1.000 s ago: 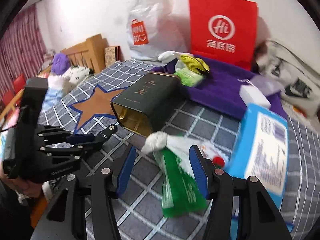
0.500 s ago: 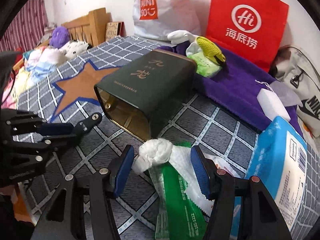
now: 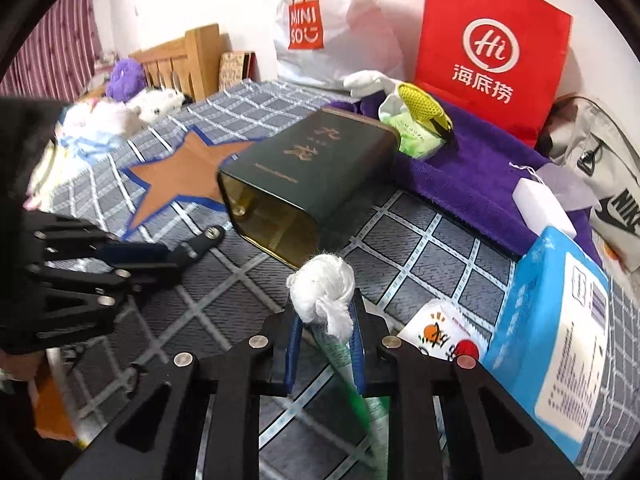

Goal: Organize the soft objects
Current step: 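Grasp the crumpled white tissue with the right tool, then lift the white tissue with the right tool off the bedspread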

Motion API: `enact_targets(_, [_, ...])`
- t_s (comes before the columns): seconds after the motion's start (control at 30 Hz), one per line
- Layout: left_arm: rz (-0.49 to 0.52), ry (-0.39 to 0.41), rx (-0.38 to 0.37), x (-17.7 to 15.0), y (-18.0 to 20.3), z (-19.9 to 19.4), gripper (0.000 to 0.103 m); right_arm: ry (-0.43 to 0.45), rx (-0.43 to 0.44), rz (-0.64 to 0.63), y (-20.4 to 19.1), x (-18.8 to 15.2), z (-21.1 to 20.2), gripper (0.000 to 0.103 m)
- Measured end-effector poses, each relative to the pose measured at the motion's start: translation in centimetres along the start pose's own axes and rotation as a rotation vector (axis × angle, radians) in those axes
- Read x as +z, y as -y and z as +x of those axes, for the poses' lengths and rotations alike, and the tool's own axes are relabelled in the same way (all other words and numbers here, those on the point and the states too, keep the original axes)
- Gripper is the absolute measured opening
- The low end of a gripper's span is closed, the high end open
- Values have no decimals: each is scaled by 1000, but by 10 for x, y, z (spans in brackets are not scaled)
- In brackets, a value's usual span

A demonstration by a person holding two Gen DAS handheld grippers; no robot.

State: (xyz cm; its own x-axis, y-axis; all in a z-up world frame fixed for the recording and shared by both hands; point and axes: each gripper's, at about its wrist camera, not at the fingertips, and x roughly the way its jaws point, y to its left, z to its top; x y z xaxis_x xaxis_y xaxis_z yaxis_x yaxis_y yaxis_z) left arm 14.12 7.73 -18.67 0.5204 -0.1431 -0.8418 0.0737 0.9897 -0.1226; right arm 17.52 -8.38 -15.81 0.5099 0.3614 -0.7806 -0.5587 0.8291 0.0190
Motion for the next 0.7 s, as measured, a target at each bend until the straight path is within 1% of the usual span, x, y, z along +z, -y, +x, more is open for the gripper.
enact_targets(0.13, [-3, 2, -1, -3, 1, -3, 20, 40, 51, 80, 5, -7, -20, 21])
enact_targets(0.43, [-55, 5, -68, -11, 0, -13, 20, 80, 28, 153, 18, -31, -59, 20])
enact_targets(0.53, [-47, 11, -65, -12, 5, -17, 20, 93, 22, 179, 25, -40, -68, 20])
enact_targets(0.57, [-40, 11, -63, -11, 8, -17, 20, 98, 37, 192, 27, -44, -72, 20])
enact_targets(0.63, [-33, 7, -55, -12, 12, -17, 20, 85, 84, 203, 29, -52, -70, 20])
enact_targets(0.7, [-28, -3, -48, -13, 15, -14, 20, 40, 93, 209, 28, -59, -61, 21])
